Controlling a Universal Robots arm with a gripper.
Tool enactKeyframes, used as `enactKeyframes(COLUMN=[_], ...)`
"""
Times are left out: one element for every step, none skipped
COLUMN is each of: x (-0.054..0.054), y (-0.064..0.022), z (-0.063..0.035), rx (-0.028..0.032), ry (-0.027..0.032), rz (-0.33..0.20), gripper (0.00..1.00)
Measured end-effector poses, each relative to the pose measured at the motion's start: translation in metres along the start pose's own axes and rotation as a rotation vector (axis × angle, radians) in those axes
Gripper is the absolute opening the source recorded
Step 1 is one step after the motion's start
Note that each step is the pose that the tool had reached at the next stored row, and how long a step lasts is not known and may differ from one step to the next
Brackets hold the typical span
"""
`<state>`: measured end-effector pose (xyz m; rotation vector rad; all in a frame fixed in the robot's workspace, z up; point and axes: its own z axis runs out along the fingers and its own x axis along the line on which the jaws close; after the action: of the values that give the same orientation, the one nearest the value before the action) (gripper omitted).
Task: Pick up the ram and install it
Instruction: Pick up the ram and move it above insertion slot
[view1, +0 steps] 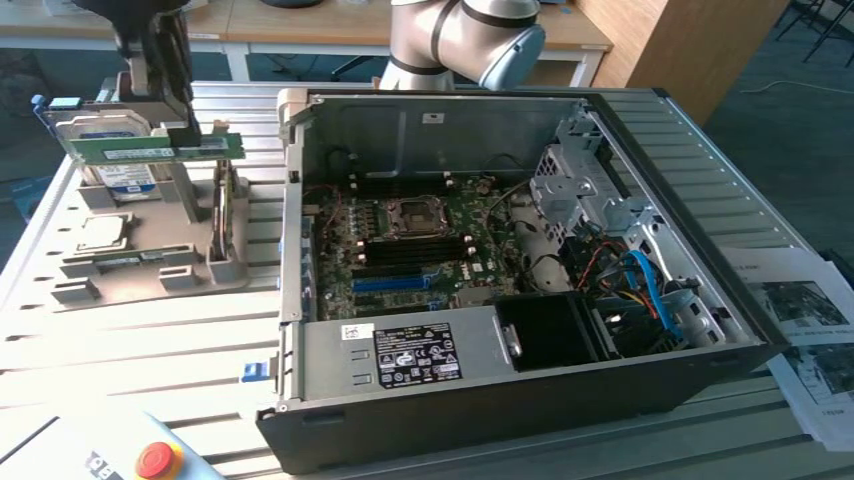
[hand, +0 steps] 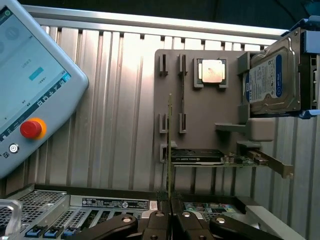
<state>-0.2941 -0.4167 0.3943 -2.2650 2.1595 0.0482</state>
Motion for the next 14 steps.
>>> enactKeyframes(x=[0.000,0.001,0.001,0.001,0.001,0.001,0.002,0.002,0.002,0.002,0.002,0.003,0.003,0.003], y=[-0.0024,-0.0050,-0.0073,-0.0097,-0.0120,-0.0144,-0.0167,-0.0191,-0.0217,-0.0241,-0.0265,-0.0290,-0.0316,-0.0341], z=[0.0000,0.0000,-0.0001,-0.0002,-0.0002,-0.0003,-0.0003,-0.0003,-0.0003,-0.0004,-0.0004,-0.0004,-0.0005,-0.0005], rx=[-0.0006,-0.0011,-0.0017,-0.0022,-0.0026,-0.0030,-0.0033,-0.0036,-0.0040,-0.0044,-0.0047,-0.0050,-0.0055,-0.0059], ry=[-0.0001,-0.0002,-0.0001,-0.0001,-0.0001,-0.0002,-0.0001,-0.0002,-0.0003,-0.0002,-0.0003,-0.0003,-0.0003,-0.0003], rz=[0.000,0.000,0.000,0.000,0.000,0.001,0.001,0.001,0.001,0.001,0.001,0.001,0.001,0.001], gripper=[0.12,0.12,0.12,0.12,0.12,0.12,0.12,0.12,0.12,0.12,0.12,0.12,0.12,0.12])
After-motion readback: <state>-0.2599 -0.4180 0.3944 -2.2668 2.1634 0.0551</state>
